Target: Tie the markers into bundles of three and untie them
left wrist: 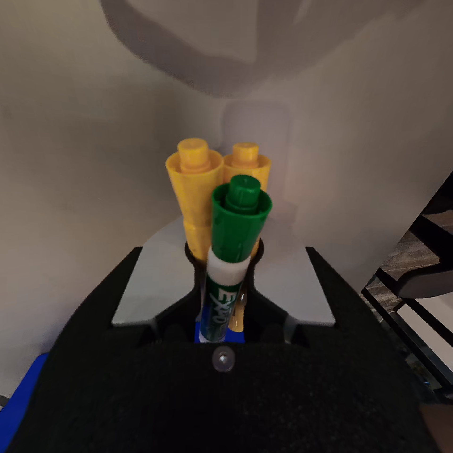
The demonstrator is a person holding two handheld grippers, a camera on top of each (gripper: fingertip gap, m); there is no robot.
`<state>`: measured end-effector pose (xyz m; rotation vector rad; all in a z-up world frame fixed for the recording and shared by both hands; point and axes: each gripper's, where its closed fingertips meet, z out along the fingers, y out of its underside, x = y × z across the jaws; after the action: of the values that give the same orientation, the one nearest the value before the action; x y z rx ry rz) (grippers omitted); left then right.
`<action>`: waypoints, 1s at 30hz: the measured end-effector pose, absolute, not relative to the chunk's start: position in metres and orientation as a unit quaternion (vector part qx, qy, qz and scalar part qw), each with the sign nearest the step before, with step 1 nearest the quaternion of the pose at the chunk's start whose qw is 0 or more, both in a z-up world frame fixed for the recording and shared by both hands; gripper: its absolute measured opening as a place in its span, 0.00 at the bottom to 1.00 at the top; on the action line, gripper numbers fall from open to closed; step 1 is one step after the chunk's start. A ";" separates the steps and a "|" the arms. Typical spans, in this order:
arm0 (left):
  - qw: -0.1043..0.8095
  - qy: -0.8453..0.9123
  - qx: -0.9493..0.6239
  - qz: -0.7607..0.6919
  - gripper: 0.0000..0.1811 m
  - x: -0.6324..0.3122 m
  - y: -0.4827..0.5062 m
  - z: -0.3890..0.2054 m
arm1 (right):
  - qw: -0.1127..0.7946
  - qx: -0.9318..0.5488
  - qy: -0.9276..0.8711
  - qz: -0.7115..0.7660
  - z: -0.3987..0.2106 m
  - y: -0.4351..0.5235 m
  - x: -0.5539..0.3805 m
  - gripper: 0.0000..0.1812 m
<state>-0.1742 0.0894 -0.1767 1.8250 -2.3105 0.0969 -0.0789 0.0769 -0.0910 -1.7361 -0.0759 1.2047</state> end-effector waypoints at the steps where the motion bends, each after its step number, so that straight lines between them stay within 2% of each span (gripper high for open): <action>1: 0.098 -0.782 0.615 0.033 0.22 -0.172 0.088 -0.177 | 0.489 -0.705 -0.033 0.513 -0.086 0.077 -0.085 0.01; 6: 0.097 -0.785 0.611 0.037 0.22 -0.163 0.085 -0.176 | 0.517 -0.674 -0.073 0.523 -0.063 0.076 -0.114 0.01; 13: 0.102 -0.784 0.611 0.036 0.22 -0.161 0.086 -0.174 | 0.511 -0.654 -0.121 0.544 -0.057 0.059 -0.140 0.01; 30: 0.101 -0.784 0.610 0.055 0.22 -0.162 0.087 -0.153 | 0.439 -0.633 -0.095 0.630 -0.080 0.049 -0.144 0.01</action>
<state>-0.1621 0.0865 -0.1531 1.8021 -2.3171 0.1618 -0.1437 0.0488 -0.0797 -1.5739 -0.2353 1.5650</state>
